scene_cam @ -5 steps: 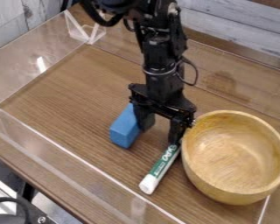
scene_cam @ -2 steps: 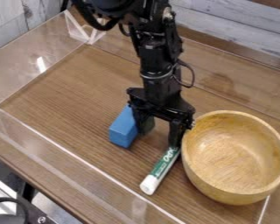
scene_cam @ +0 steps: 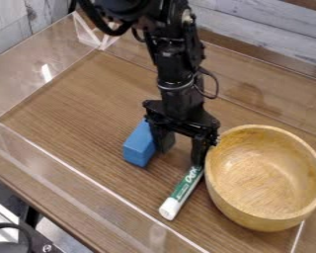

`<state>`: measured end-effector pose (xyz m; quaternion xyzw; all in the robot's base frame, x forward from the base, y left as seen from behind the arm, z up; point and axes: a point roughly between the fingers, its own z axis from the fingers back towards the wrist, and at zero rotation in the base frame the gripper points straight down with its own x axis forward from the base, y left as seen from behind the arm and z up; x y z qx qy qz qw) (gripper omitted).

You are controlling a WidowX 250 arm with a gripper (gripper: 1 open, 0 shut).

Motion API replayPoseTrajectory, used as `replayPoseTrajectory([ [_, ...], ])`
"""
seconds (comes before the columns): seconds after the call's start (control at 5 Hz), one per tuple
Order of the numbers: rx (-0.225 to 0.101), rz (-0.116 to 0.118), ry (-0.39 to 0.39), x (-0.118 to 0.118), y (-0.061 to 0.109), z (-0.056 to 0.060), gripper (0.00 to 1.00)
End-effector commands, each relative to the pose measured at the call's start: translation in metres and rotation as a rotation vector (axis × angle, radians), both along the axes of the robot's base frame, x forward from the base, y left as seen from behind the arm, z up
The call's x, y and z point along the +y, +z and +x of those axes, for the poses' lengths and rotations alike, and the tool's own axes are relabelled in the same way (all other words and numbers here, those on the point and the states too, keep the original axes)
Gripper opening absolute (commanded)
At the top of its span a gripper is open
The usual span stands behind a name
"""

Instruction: Put the green marker in the brown bowl

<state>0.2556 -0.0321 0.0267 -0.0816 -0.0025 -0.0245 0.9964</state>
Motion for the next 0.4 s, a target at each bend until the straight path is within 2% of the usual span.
replayPoseTrajectory([
  [0.0,0.005,0.003,-0.029,-0.0076,-0.0073,-0.0032,1.00],
  [0.2,0.008,0.001,-0.029,-0.0096,-0.0115,-0.0054,1.00],
])
